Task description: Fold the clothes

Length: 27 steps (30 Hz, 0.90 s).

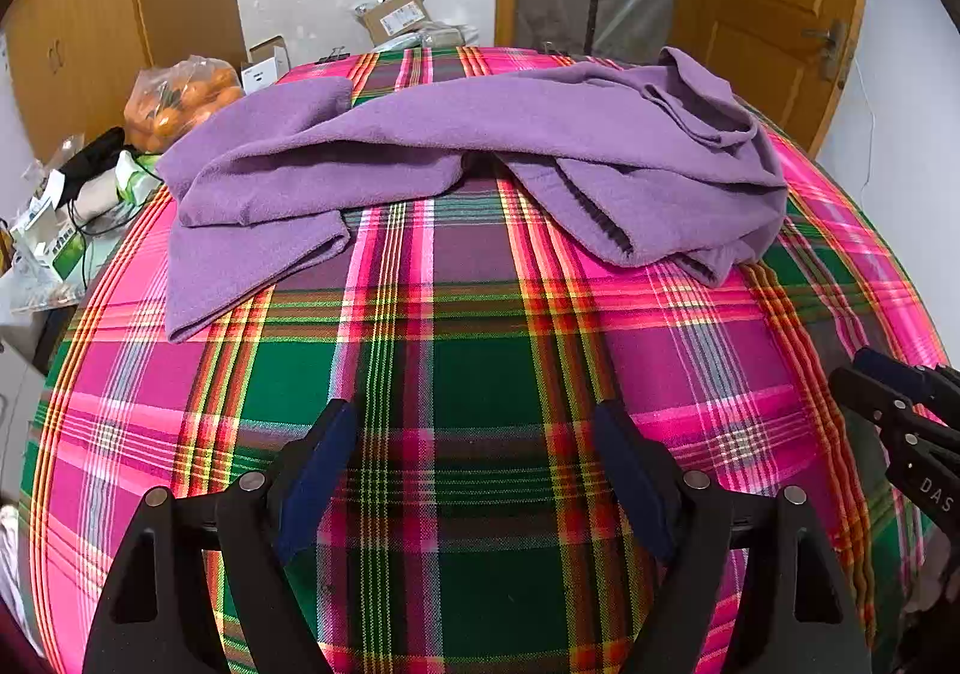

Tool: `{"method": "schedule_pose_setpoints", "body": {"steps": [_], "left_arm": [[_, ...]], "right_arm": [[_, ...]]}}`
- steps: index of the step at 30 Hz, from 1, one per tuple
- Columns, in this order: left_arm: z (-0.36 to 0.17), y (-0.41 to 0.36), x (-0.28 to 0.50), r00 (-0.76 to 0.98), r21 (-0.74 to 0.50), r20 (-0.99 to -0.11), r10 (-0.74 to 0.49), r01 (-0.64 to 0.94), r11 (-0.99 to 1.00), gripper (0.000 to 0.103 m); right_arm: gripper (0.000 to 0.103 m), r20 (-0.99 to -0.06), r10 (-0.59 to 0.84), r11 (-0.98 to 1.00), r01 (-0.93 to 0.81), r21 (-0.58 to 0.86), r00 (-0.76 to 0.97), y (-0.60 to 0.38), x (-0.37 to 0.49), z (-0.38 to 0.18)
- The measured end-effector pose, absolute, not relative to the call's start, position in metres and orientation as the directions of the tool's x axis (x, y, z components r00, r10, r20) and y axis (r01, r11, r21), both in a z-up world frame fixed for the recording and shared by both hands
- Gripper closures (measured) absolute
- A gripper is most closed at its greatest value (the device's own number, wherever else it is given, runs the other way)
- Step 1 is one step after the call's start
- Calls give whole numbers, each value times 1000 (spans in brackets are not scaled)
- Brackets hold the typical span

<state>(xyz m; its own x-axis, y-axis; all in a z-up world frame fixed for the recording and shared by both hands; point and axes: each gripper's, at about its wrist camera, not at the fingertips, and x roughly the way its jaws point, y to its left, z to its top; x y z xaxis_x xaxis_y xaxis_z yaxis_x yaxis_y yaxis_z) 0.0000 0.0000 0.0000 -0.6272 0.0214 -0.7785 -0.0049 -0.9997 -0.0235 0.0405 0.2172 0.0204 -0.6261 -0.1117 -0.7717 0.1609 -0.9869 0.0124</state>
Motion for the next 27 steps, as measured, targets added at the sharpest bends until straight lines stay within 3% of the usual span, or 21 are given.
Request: {"method": "schedule_pose_setpoints", "body": {"steps": [27], "left_arm": [[-1, 3, -1, -627, -12, -779, 11, -4, -1000, 20]], "right_arm": [[70, -771, -117, -987, 161, 20, -625, 217, 41, 20]]}}
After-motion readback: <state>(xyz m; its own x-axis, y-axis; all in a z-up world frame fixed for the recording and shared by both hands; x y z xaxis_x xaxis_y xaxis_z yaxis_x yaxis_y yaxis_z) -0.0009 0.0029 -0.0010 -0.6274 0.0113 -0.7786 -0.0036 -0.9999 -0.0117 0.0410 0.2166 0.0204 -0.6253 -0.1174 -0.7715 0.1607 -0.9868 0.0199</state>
